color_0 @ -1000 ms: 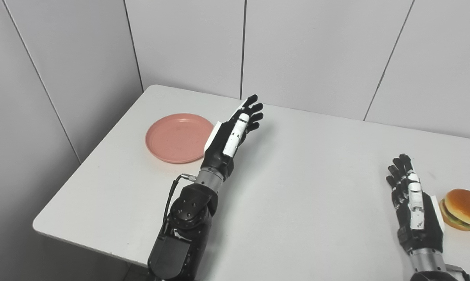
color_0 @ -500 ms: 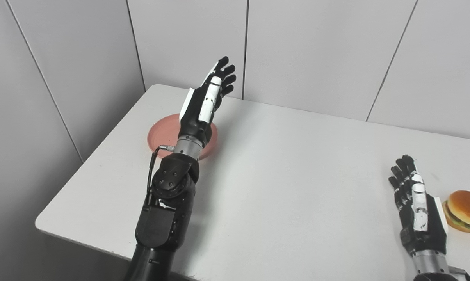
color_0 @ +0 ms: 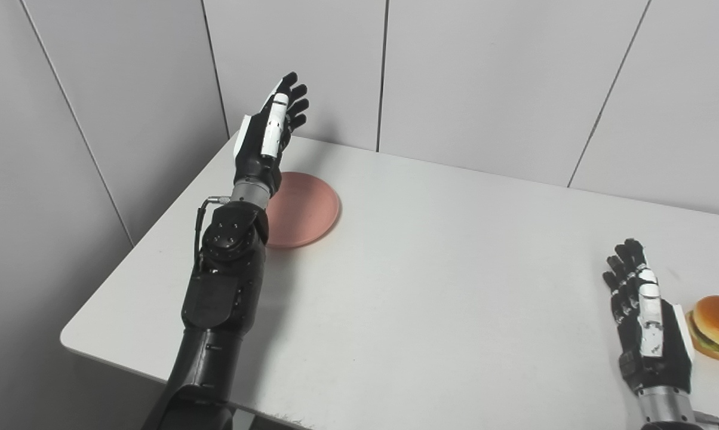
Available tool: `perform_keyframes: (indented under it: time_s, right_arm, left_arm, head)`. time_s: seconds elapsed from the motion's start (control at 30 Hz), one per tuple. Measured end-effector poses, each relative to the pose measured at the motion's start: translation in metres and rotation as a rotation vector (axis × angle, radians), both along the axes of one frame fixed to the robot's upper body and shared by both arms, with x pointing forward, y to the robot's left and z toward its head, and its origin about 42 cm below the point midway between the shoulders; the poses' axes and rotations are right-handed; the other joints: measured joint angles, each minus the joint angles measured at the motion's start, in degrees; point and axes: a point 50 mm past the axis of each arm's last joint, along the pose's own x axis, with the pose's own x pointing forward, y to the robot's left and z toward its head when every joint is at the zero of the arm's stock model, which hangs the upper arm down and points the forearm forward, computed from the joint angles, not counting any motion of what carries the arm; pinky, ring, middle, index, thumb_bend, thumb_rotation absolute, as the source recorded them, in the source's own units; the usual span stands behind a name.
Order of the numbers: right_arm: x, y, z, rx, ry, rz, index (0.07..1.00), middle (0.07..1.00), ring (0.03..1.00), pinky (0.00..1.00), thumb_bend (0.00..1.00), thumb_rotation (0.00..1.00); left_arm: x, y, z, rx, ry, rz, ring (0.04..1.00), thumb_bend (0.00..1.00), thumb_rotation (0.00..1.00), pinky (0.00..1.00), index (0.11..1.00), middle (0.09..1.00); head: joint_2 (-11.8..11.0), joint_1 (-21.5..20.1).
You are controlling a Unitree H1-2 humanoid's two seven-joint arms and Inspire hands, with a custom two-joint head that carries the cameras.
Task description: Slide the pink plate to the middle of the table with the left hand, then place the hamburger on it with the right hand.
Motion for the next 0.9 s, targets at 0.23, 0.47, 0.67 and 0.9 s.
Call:
perform_keyframes:
  time_s: [0.23, 0.47, 0.67, 0.9]
  right_arm:
    - [0.000, -0.001, 0.000, 0.003, 0.000, -0.002, 0.970, 0.975, 0.981, 1.00, 0.20, 1.00]
    - [-0.001, -0.001, 0.001, 0.007, -0.005, -0.003, 0.975, 0.978, 0.986, 1.00, 0.19, 1.00]
    - [-0.002, -0.002, 0.002, 0.006, -0.007, -0.004, 0.975, 0.977, 0.985, 1.00, 0.20, 1.00]
    - [-0.003, -0.002, 0.002, 0.006, -0.008, -0.007, 0.977, 0.980, 0.987, 1.00, 0.19, 1.00]
  left_arm:
    - [0.003, 0.027, -0.007, -0.015, 0.028, 0.040, 0.887, 0.40, 1.00, 0.89, 0.867, 0.895]
    - [0.000, 0.045, -0.006, -0.084, 0.017, 0.052, 0.920, 0.38, 1.00, 0.93, 0.896, 0.911]
    - [0.000, 0.064, -0.005, -0.127, 0.031, 0.050, 0.922, 0.39, 1.00, 0.94, 0.898, 0.912]
    - [-0.001, 0.078, -0.011, -0.184, 0.064, 0.059, 0.911, 0.34, 1.00, 0.91, 0.894, 0.910]
  head:
    - [0.00, 0.18]
    - [0.26, 0.18]
    - [0.62, 0.18]
    - [0.70, 0.35]
